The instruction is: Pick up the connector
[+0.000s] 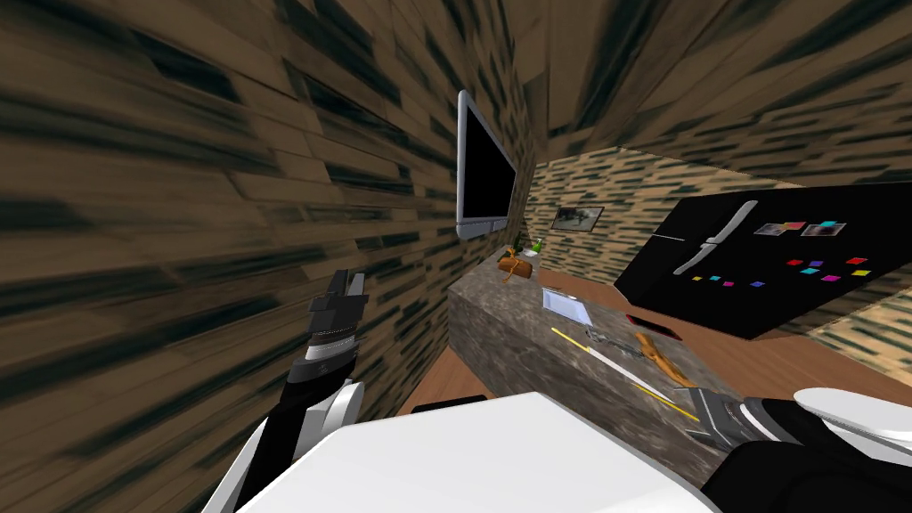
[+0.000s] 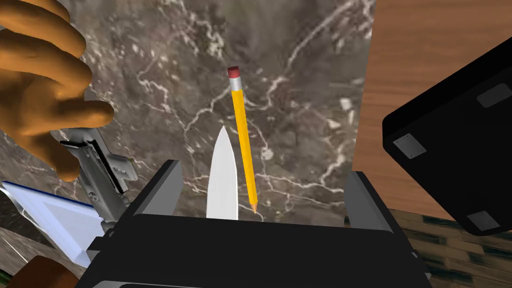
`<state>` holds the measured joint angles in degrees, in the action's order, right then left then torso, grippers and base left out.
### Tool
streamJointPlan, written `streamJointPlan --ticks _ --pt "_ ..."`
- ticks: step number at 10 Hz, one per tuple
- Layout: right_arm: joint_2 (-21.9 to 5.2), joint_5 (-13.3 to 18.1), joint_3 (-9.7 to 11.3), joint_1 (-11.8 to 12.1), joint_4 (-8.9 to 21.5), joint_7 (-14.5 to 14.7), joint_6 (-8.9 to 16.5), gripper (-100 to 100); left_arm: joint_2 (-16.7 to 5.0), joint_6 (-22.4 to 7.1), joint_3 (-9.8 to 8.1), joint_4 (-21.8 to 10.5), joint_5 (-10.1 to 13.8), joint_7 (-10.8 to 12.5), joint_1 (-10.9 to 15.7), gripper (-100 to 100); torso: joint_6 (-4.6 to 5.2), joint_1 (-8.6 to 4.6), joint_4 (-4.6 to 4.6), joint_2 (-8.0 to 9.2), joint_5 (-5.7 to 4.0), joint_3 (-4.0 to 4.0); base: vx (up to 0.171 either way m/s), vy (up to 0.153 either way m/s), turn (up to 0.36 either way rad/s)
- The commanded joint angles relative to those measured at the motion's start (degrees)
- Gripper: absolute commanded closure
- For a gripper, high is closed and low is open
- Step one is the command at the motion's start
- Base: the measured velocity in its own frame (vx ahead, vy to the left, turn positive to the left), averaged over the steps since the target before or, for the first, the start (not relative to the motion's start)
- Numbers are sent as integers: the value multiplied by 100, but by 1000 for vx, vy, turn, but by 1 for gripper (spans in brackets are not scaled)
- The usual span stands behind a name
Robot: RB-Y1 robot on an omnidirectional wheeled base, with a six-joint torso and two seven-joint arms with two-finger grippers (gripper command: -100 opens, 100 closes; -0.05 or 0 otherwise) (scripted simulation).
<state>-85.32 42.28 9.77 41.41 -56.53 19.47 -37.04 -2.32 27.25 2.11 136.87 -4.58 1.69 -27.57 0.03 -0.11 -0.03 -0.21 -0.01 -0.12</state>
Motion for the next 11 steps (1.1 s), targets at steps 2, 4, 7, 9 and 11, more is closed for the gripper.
streamJointPlan --ticks 2,4,7,9,11 --pt "-129 159 113 -209 230 -9 -29 -100 0 0 0 0 0 0 -1 0 -3 -12 -5 -25 -3 -13 162 -95 172" --pt "-128 214 157 -278 296 -16 -37 -100 -1 0 -1 0 0 0 -1 0 -2 -38 -10 -43 -9 -25 169 -166 140" --pt "-95 218 172 -260 260 -24 -15 0 0 0 0 0 0 0 0 0 5 -4 0 7 -6 3 45 -68 49" --pt "166 236 307 -324 404 -69 134 -100 0 0 1 0 0 0 1 0 1 17 7 32 2 18 -34 -25 248" --pt "178 197 262 -236 368 -44 166 -100 0 0 0 0 0 0 1 0 7 5 10 44 -1 25 -35 -33 84"
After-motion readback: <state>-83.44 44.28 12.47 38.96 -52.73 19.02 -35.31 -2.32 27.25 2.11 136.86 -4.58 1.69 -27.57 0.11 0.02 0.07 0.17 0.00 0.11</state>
